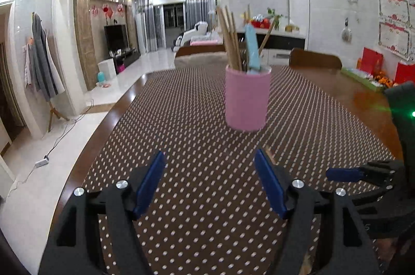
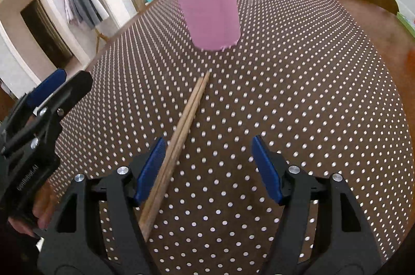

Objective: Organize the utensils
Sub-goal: 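Move both tools back down to the last pair of wooden chopsticks, then grasp a chopstick with the right tool while the left tool grasps the other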

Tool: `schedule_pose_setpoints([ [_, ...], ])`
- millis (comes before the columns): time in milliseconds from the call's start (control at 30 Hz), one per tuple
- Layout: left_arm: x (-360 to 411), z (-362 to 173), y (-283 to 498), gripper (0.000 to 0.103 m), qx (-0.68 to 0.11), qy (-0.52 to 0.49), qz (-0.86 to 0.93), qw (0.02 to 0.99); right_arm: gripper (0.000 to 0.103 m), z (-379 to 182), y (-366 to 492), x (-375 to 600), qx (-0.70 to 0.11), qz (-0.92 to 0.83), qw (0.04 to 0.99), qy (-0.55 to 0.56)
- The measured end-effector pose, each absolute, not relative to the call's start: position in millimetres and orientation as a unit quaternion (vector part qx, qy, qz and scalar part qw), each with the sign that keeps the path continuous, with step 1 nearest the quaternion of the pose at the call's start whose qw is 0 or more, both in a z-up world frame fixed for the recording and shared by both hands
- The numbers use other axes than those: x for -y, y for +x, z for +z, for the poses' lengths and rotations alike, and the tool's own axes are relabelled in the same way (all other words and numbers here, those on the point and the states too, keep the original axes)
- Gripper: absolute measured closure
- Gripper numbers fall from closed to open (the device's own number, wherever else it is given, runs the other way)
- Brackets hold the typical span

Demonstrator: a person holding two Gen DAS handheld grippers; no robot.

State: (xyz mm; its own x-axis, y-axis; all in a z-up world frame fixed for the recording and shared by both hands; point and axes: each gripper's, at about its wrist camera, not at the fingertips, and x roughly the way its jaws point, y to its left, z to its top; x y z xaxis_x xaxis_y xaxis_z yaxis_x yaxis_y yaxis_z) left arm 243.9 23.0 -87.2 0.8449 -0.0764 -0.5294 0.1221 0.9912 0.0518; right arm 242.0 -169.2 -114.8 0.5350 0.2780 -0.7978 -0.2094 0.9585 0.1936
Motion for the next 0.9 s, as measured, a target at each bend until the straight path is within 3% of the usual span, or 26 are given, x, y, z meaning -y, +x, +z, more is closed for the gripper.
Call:
schedule_pose_setpoints([
  [600,-40.3,-121.4,253.1,0.031,-0.406,0.024,-0.052,0.912,0.035,-123.7,260.0,142.4,-0.484,0.094,0.87,-0.026],
  [633,-38.1,-121.6,253.8,0.031,-0.413,0.024,-0.055,0.909,0.042,-124.6,259.5,136.9,-0.473,0.076,0.876,-0.054],
  [700,-34.0,-121.0,255.0,0.031,-0.421,0.023,-0.061,0.905,0.043,-125.2,259.2,135.9,-0.469,0.074,0.878,-0.058],
  [733,-31.2,-121.2,255.5,0.03,-0.423,0.024,-0.061,0.904,0.052,-123.7,261.6,137.7,-0.474,0.083,0.875,-0.048],
  [767,-29.0,-120.5,256.5,0.029,-0.425,0.024,-0.059,0.903,0.082,-121.8,263.1,139.3,-0.473,0.083,0.876,-0.048],
  [800,-26.9,-120.1,257.3,0.029,-0.426,0.023,-0.06,0.903,0.091,-120.8,264.7,141.8,-0.472,0.083,0.876,-0.045],
  [900,-16.4,-117.4,263.2,0.028,-0.434,0.02,-0.07,0.898,0.096,-119.6,264.7,155.0,-0.474,0.102,0.875,-0.015],
])
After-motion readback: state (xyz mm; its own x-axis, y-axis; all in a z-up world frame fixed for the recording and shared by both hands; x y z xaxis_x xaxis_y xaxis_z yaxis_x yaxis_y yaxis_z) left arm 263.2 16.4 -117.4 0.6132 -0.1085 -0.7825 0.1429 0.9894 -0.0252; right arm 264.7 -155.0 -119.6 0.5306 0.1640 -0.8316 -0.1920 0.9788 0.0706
